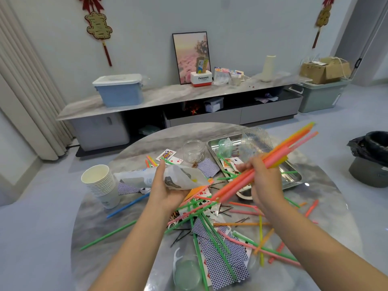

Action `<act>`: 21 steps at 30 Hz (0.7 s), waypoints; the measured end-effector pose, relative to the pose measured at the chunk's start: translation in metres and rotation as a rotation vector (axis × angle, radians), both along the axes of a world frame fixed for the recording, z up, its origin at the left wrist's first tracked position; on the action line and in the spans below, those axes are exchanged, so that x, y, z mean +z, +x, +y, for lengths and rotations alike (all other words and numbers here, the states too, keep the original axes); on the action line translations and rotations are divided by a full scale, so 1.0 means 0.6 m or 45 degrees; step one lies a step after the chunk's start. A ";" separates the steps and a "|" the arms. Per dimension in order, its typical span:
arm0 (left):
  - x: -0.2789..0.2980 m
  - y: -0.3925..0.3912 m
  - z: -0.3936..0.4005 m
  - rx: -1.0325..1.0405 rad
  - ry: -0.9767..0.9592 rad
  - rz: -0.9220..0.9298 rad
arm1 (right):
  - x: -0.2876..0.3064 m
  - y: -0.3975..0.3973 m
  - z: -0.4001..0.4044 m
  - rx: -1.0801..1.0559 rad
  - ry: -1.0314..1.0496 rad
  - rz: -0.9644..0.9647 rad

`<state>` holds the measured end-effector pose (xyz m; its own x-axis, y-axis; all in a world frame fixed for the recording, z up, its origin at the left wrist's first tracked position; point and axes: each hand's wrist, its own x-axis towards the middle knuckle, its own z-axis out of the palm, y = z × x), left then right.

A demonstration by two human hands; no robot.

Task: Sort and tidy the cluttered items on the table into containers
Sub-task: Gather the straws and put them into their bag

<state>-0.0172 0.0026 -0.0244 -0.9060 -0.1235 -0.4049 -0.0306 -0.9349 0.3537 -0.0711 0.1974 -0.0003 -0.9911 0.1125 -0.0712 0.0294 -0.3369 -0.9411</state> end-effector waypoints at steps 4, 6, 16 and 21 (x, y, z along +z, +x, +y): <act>0.005 -0.011 0.018 0.024 -0.022 -0.018 | 0.032 -0.018 0.020 0.028 -0.586 -0.103; 0.000 -0.016 0.025 0.019 -0.022 -0.041 | 0.034 -0.024 0.024 0.053 -0.769 -0.169; -0.019 -0.021 0.048 -0.030 -0.080 -0.005 | 0.025 -0.022 0.009 0.045 -0.956 -0.394; -0.009 -0.004 0.052 -0.073 -0.097 -0.044 | 0.025 -0.030 0.021 0.018 -0.985 -0.431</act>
<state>-0.0196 0.0340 -0.0296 -0.8980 -0.1035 -0.4277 -0.0966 -0.9018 0.4212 -0.0888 0.2098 0.0146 -0.9032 -0.1024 -0.4168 0.2775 -0.8802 -0.3851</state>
